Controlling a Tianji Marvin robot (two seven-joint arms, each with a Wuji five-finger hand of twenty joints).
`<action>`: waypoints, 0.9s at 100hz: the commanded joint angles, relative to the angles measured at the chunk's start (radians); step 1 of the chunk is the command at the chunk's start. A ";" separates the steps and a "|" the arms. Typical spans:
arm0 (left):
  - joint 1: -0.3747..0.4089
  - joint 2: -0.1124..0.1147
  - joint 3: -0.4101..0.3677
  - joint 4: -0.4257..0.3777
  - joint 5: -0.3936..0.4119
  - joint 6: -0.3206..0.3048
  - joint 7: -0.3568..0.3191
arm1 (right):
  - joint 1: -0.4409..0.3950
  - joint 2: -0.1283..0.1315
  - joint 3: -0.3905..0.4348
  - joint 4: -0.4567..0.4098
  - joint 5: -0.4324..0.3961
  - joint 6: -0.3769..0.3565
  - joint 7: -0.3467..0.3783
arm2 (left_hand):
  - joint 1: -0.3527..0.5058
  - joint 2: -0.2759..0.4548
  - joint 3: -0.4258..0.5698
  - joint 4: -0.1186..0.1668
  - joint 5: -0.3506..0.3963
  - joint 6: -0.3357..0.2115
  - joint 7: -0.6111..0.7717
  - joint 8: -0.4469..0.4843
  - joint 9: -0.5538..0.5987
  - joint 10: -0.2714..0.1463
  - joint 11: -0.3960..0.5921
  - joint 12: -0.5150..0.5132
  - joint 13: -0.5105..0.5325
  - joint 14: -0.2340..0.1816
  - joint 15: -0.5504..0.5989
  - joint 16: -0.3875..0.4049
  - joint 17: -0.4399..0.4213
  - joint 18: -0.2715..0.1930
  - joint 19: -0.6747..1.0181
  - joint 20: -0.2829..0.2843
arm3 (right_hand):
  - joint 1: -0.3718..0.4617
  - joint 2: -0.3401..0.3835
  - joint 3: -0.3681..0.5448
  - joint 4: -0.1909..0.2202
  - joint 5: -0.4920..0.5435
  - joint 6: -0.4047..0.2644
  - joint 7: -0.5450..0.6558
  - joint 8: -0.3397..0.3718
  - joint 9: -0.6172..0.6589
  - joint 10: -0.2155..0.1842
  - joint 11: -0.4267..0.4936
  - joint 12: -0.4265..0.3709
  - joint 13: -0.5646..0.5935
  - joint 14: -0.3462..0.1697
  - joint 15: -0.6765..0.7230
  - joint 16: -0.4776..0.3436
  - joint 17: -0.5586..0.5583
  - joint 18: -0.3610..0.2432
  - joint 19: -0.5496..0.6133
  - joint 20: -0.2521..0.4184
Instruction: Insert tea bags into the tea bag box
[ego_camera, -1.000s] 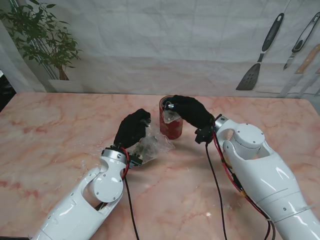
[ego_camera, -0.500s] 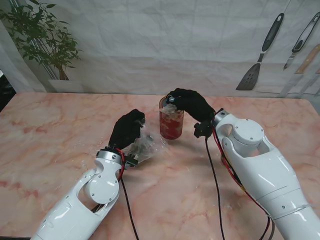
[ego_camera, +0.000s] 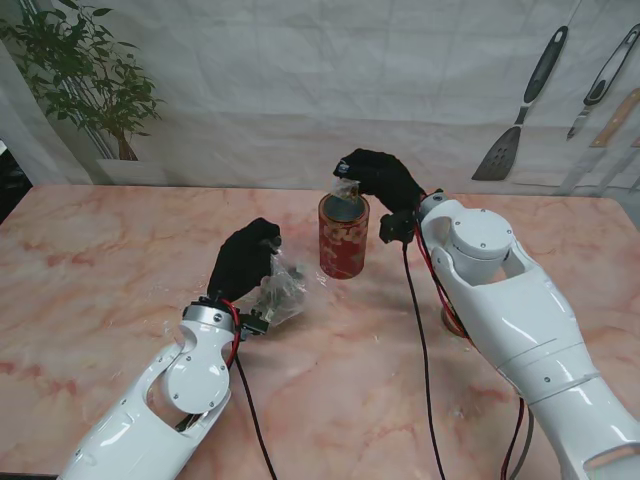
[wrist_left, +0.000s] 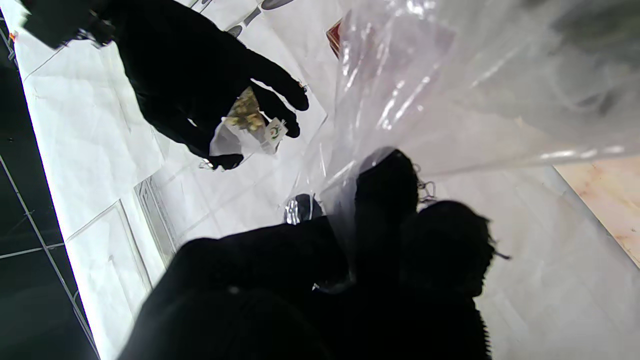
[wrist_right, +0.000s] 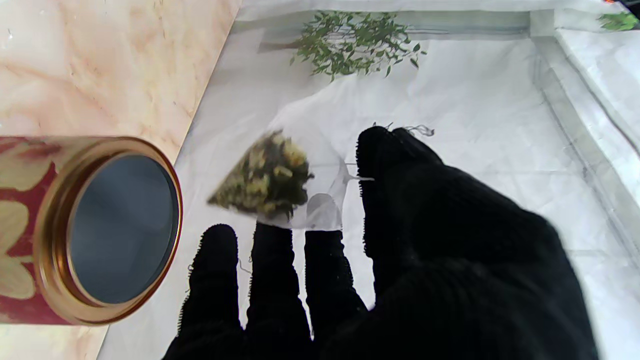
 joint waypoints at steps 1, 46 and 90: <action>0.003 0.001 -0.003 -0.011 -0.002 -0.004 -0.012 | 0.023 -0.017 -0.005 0.020 -0.007 0.011 -0.008 | 0.121 -0.007 0.071 -0.014 -0.013 -0.003 -0.002 0.009 0.011 -0.048 0.032 0.038 0.009 0.080 0.028 0.011 0.016 -0.084 0.038 0.009 | 0.050 -0.010 0.056 0.009 0.066 -0.065 0.030 0.017 0.006 -0.013 0.023 0.017 0.020 -0.001 0.023 0.009 0.005 -0.049 0.033 0.010; 0.007 0.004 -0.012 -0.016 0.006 -0.009 -0.016 | 0.159 -0.070 -0.060 0.198 -0.051 0.130 -0.094 | 0.121 -0.006 0.071 -0.014 -0.012 -0.002 -0.003 0.009 0.011 -0.049 0.030 0.039 0.011 0.078 0.029 0.012 0.017 -0.087 0.040 0.010 | 0.047 -0.008 0.051 0.009 0.062 -0.068 0.030 0.012 0.006 -0.015 0.039 0.032 0.023 -0.002 0.043 0.015 0.007 -0.051 0.052 0.005; 0.007 0.005 -0.018 -0.015 0.000 -0.010 -0.022 | 0.196 -0.082 -0.092 0.251 -0.155 0.241 -0.137 | 0.121 -0.006 0.070 -0.014 -0.012 -0.002 -0.003 0.010 0.011 -0.048 0.029 0.039 0.011 0.080 0.031 0.014 0.017 -0.086 0.042 0.011 | 0.039 -0.017 0.051 0.008 0.062 -0.050 0.040 -0.029 0.014 -0.009 0.066 0.049 0.032 0.007 0.085 0.030 0.006 -0.040 0.084 0.000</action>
